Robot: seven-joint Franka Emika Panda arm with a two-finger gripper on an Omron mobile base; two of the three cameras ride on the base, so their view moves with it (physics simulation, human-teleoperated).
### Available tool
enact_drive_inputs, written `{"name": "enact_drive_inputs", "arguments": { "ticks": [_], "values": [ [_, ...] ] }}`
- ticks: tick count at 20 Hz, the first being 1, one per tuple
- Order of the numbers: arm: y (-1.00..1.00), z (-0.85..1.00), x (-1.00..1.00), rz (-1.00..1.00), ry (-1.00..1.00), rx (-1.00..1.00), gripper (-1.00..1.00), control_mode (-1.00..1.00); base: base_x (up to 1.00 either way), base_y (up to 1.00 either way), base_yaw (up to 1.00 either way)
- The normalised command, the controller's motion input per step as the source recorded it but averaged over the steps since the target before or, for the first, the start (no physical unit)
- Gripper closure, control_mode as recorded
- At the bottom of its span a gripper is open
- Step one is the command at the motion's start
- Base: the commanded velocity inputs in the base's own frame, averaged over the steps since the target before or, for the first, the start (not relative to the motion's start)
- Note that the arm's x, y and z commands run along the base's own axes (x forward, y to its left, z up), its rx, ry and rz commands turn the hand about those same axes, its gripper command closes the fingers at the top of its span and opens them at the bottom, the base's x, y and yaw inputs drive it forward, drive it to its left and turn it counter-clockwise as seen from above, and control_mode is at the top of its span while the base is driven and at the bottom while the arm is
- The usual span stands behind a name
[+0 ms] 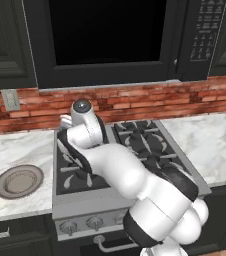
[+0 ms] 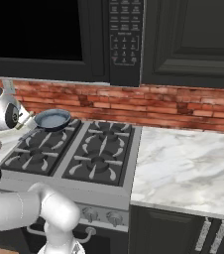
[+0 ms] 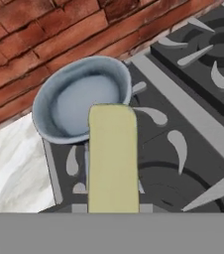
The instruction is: Pick up the butter stick and place it in the pan. Then turn on the burner for the pan.
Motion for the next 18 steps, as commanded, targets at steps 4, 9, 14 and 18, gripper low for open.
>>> {"name": "enact_drive_inputs", "arguments": {
  "ticks": [4, 9, 14, 18],
  "values": [
    [-0.40, 0.00, 0.41, 0.00, 0.00, 0.05, 1.00, -1.00, 0.00, 0.00, 0.00],
    [-0.08, 0.00, 0.42, 0.00, 0.01, 0.00, 1.00, -1.00, 0.00, 0.00, 0.00],
    [0.00, 0.00, 0.42, -0.01, 0.00, 0.00, 1.00, -1.00, 0.00, 0.00, 0.00],
    [0.00, 0.00, 0.38, -0.02, 0.00, 0.00, 1.00, -1.00, 0.00, 0.00, 0.00]
  ]
}}
